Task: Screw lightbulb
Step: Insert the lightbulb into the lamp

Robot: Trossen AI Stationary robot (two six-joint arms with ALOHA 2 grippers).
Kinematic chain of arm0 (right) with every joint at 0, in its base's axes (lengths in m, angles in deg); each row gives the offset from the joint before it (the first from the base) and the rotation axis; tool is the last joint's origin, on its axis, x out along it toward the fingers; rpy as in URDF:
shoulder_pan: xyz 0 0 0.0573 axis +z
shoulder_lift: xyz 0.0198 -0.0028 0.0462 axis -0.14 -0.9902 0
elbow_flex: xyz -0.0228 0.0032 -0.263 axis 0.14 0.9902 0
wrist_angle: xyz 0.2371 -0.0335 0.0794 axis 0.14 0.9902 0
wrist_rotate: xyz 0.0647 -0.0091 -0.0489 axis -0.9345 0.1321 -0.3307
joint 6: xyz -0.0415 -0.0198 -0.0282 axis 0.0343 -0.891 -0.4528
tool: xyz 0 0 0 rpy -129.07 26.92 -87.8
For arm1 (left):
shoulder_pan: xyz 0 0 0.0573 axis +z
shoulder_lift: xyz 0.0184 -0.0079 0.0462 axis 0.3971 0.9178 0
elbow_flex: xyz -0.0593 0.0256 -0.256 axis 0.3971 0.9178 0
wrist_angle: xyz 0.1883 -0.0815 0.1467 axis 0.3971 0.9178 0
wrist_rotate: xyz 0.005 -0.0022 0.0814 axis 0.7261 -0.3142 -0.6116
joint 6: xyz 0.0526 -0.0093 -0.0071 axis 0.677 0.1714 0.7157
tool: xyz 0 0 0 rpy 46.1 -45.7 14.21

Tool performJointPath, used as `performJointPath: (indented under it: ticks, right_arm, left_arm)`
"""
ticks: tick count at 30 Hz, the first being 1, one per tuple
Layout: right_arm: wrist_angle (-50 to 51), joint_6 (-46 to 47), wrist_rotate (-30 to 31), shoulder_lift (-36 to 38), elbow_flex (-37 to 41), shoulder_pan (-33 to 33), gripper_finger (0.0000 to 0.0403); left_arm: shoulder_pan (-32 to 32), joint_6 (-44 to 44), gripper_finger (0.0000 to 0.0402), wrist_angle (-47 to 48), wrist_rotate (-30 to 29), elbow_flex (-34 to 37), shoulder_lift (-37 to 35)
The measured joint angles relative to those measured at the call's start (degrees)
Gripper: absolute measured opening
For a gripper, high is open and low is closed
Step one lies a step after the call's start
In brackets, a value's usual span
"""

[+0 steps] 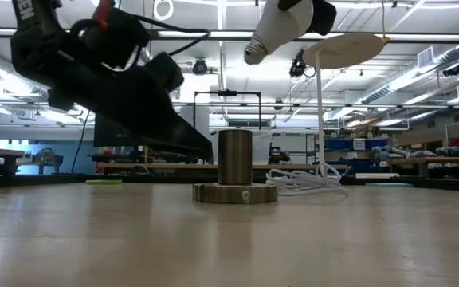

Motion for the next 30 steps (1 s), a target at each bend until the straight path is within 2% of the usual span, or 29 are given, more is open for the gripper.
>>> performJointPath:
  ticks: [11,18,24,30]
  right_arm:
    - [4.4,1.6,-2.2,0.0,0.0,2.3,0.0297]
    - [8.5,4.7,-3.2,0.0,0.1,3.1,0.0295]
    - [9.0,4.8,-3.4,-2.1,0.1,3.4,0.0294]
    - [10.5,4.8,-8.1,-5.8,0.1,3.7,0.0296]
  left_arm:
    - [-2.6,2.5,0.0219,-1.2,0.5,-12.5,12.5]
    - [-3.4,3.4,0.0201,-1.1,1.2,-17.3,15.0]
    - [-3.5,3.4,0.0152,-0.9,1.3,-18.4,15.3]
    - [-4.6,4.6,0.0092,-1.2,2.0,-18.5,15.3]
